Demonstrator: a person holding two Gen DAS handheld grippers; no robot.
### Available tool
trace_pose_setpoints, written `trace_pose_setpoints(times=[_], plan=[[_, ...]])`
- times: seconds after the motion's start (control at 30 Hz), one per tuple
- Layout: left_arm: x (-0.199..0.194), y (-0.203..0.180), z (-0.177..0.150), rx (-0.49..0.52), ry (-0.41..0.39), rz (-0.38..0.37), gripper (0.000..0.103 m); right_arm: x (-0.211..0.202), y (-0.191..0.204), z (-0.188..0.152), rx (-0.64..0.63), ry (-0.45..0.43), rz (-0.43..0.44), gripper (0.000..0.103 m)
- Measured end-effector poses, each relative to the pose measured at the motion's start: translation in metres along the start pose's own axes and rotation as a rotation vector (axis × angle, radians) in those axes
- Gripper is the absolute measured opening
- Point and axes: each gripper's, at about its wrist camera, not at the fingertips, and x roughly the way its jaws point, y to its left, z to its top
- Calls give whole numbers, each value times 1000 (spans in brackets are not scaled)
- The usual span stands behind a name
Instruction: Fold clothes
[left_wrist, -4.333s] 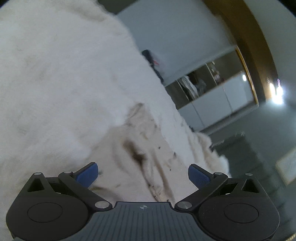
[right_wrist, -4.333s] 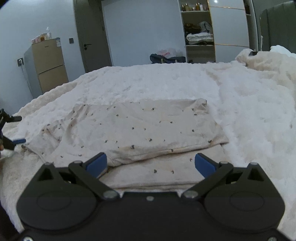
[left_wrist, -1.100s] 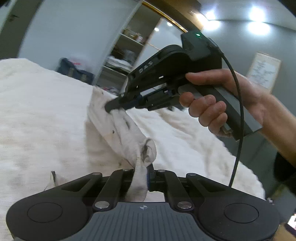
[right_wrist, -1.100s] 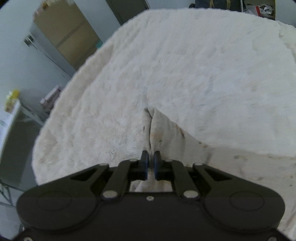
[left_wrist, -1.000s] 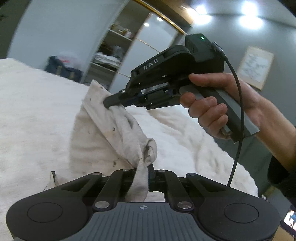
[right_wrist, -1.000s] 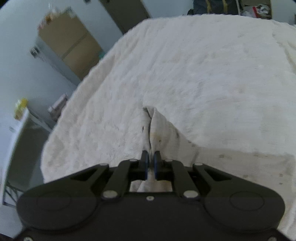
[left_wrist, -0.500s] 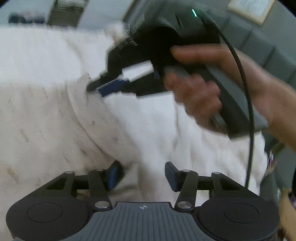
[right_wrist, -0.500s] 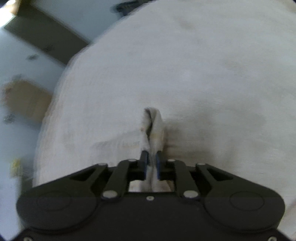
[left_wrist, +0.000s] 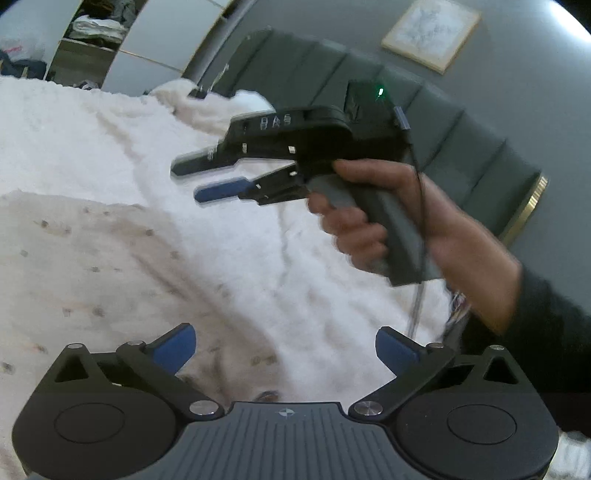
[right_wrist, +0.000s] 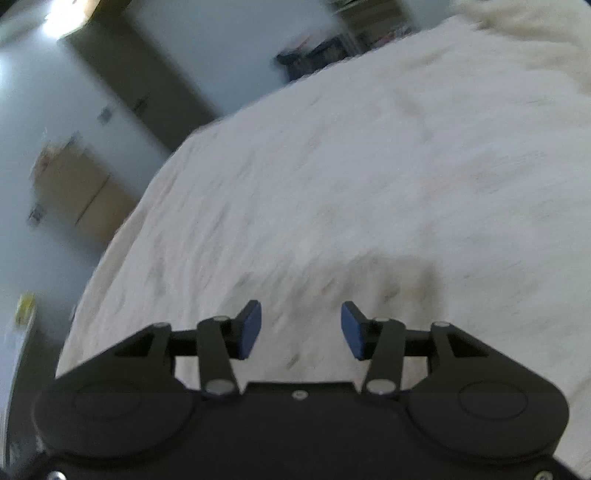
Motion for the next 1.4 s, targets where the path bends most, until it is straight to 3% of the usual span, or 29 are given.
trace_pose_setpoints(times=[0.07,0.13,0.2,0.27,0.33,0.37,0.4,0.57,0.6,0.7,0.73,0.77,0.83,0.87,0.93,1.07,1.13,1.23,1.33,1.37,1.4], plan=[[-23,17,0,-2,-14,30,103,10,3,-15,-62,46,-123,47],[-39,36,2,-3,-21,77,103,12,-8,-33,-28,82,-187,47],[-56,66,17,-24,-46,171,103,6,-20,-52,32,110,-166,47],[-67,102,35,-86,-71,241,103,3,-34,-84,117,135,-84,46],[-64,145,59,-194,-68,273,103,6,-36,-101,162,147,-32,23],[-55,162,72,-228,-53,270,102,9,-39,-104,173,147,-10,3],[-47,179,84,-263,-38,266,102,9,-49,-109,196,130,-2,1],[4,206,125,-227,120,325,102,-27,-76,-103,176,29,-257,4],[13,208,126,-232,154,311,101,-29,-75,-104,173,24,-259,9],[34,215,122,-207,233,340,100,-30,-51,-98,67,3,-379,29],[40,217,120,-198,247,355,87,-31,-41,-96,47,-10,-422,31],[42,220,119,-212,238,361,61,-40,-39,-98,49,-39,-414,33],[38,229,114,-258,207,360,38,-57,-25,-104,53,-112,-359,39],[33,234,112,-283,191,336,32,-60,-15,-108,46,-142,-343,43],[18,245,105,-347,150,278,27,-59,14,-118,9,-185,-304,46],[-9,258,94,-421,101,207,24,-33,83,-149,-108,-124,-109,46],[-17,263,90,-453,82,182,24,-18,117,-163,-178,-114,-94,46],[-23,268,83,-523,43,124,24,12,191,-192,-355,-138,-149,56],[-20,273,75,-563,16,94,24,53,236,-212,-545,-173,-313,60],[-20,275,74,-571,9,84,24,64,240,-213,-568,-165,-353,58],[-20,277,72,-583,0,71,24,70,238,-213,-565,-145,-368,37]])
